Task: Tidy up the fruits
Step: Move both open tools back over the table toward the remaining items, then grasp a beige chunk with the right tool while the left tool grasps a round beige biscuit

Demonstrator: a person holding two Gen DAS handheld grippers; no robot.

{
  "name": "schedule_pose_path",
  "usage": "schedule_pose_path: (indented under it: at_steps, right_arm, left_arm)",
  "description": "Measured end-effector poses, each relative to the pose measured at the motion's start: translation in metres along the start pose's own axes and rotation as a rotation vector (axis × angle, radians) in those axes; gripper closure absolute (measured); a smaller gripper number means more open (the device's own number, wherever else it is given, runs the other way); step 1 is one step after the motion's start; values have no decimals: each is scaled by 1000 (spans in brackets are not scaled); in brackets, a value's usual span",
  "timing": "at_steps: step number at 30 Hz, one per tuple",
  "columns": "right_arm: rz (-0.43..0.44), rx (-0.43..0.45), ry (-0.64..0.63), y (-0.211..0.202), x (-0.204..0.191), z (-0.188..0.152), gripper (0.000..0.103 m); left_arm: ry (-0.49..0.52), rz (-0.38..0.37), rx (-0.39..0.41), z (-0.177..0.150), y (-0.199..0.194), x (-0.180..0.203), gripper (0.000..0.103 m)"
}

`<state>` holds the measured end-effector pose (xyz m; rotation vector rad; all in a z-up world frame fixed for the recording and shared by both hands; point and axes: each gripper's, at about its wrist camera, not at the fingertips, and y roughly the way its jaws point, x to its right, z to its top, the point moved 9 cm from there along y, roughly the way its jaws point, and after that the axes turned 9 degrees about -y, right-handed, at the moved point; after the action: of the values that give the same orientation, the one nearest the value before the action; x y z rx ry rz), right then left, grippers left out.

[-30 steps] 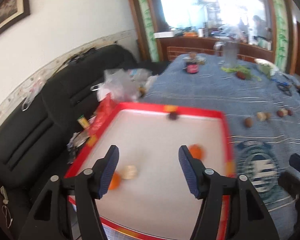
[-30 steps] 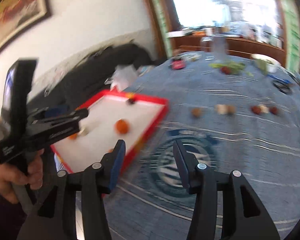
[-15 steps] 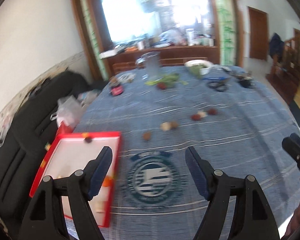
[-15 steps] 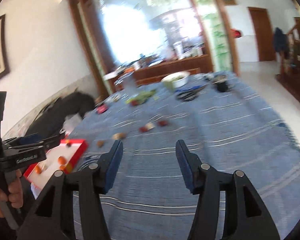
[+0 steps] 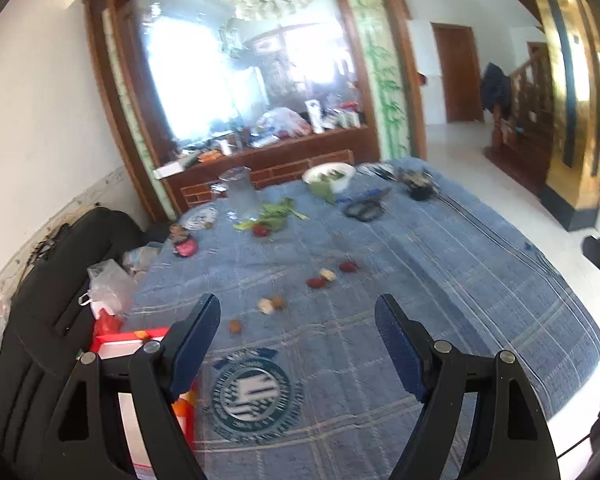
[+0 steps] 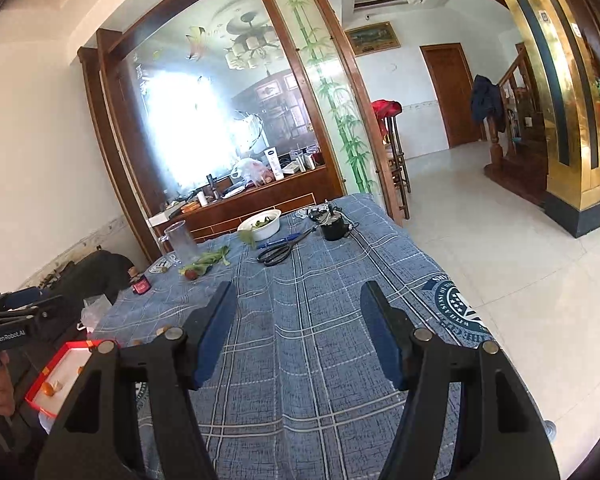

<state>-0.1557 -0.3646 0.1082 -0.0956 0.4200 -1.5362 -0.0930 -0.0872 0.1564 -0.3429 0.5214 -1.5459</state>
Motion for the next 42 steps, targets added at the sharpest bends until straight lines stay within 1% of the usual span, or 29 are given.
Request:
schedule_pose_path:
  at_steps: [2, 3, 6, 7, 8, 11, 14, 18, 20, 23, 25, 27, 28, 32, 35, 38, 40, 42]
  right_arm:
    - [14, -16, 10, 12, -2, 5, 38]
    - [25, -29, 12, 21, -6, 9, 38]
    - [60, -76, 10, 47, -26, 12, 38]
    - [70, -93, 5, 57, -34, 12, 38]
    - [89, -118, -4, 72, -48, 11, 38]
    - [120, -179, -19, 106, -78, 3, 38]
    - [139, -257, -49, 146, -112, -13, 38]
    - [186, -345, -69, 192, -150, -38, 38]
    - [188, -369, -90, 209, -162, -49, 38]
    - [197, -431, -87, 237, -174, -72, 40]
    - [186, -455, -103, 251, -176, -82, 46]
    - [168, -483, -136, 263, -179, -90, 48]
    - [163, -495, -151, 268, -179, -94, 52]
    - [143, -511, -201, 280, -174, -102, 54]
    - [133, -519, -204, 288, -170, -99, 56]
    - [157, -535, -194, 298, -173, -99, 57]
    - [163, -541, -215, 304, -179, -100, 57]
    - [169, -537, -225, 309, -185, -101, 58]
  left_arm:
    - [-25, 33, 20, 7, 1, -23, 23]
    - [-35, 51, 28, 8, 2, -34, 20]
    - [-54, 131, 40, 2, 12, -73, 19]
    - [-63, 155, 25, -5, 21, -87, 19]
    - [-74, 162, 6, -11, 29, -96, 19]
    - [-127, 156, -83, -36, 59, -120, 19]
    - [-154, 143, -134, -53, 77, -135, 19]
    - [-156, 111, -173, -66, 91, -138, 19]
    - [-160, 98, -186, -70, 96, -139, 19]
    - [-141, 58, -194, -73, 102, -134, 19]
    - [-130, 51, -202, -74, 109, -133, 19]
    - [-125, 43, -217, -75, 118, -133, 19]
    - [-127, 43, -228, -76, 123, -134, 19]
    - [-153, 57, -270, -82, 139, -145, 19]
    - [-167, 35, -288, -79, 148, -144, 19]
    - [-124, 33, -287, -73, 159, -135, 19]
    - [-96, 37, -296, -73, 168, -130, 19]
    - [-90, 28, -310, -73, 174, -126, 19]
